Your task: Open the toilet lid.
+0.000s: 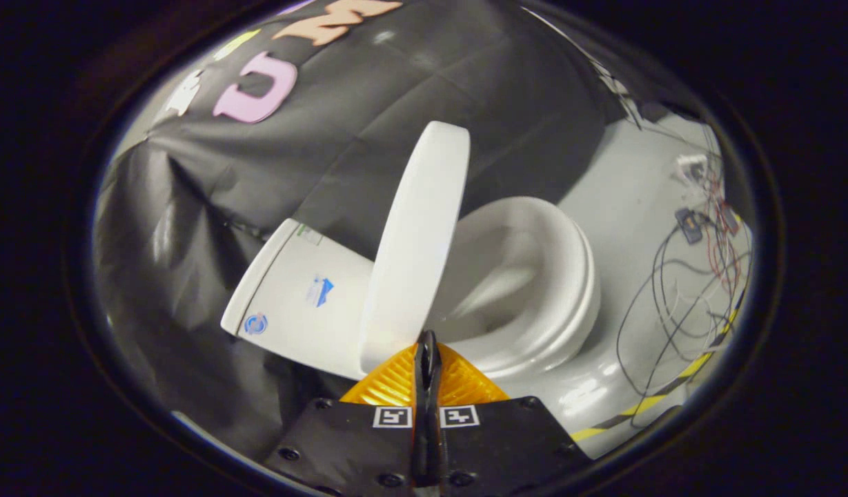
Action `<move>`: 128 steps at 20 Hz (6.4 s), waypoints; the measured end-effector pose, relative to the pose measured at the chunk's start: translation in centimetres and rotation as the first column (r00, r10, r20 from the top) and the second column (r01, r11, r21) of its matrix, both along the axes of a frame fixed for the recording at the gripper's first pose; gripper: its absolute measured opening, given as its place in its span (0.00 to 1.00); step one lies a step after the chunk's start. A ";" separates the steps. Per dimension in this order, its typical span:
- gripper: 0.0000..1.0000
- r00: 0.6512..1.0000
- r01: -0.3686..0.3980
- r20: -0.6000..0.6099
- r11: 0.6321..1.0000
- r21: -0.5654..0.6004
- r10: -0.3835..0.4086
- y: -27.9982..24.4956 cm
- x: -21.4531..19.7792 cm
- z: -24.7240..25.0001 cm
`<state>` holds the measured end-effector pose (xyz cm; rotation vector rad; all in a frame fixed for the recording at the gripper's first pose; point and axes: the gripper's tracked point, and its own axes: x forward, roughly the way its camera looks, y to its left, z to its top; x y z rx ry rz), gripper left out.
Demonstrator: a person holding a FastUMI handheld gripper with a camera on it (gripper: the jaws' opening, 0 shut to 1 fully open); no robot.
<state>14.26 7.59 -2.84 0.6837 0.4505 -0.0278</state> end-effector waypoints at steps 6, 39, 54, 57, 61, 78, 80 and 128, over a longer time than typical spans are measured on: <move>0.00 0.999 0.007 0.047 0.995 -0.103 -0.003 1.2 0.2 2.7; 0.00 0.993 -0.018 0.105 0.945 -0.328 0.055 0.0 0.6 4.7; 0.00 0.988 -0.021 0.133 0.920 -0.392 0.079 0.5 1.0 6.0; 0.00 0.989 -0.011 0.134 0.929 -0.370 0.065 0.4 1.1 6.0; 0.00 0.987 -0.016 0.140 0.927 -0.374 0.073 0.8 1.2 6.3; 0.00 0.977 -0.022 0.180 0.892 -0.451 0.114 2.0 1.7 7.4; 0.01 0.975 -0.027 0.183 0.885 -0.465 0.126 2.2 1.8 7.6; 0.05 0.955 -0.031 0.213 0.781 -0.624 0.208 10.1 6.8 10.5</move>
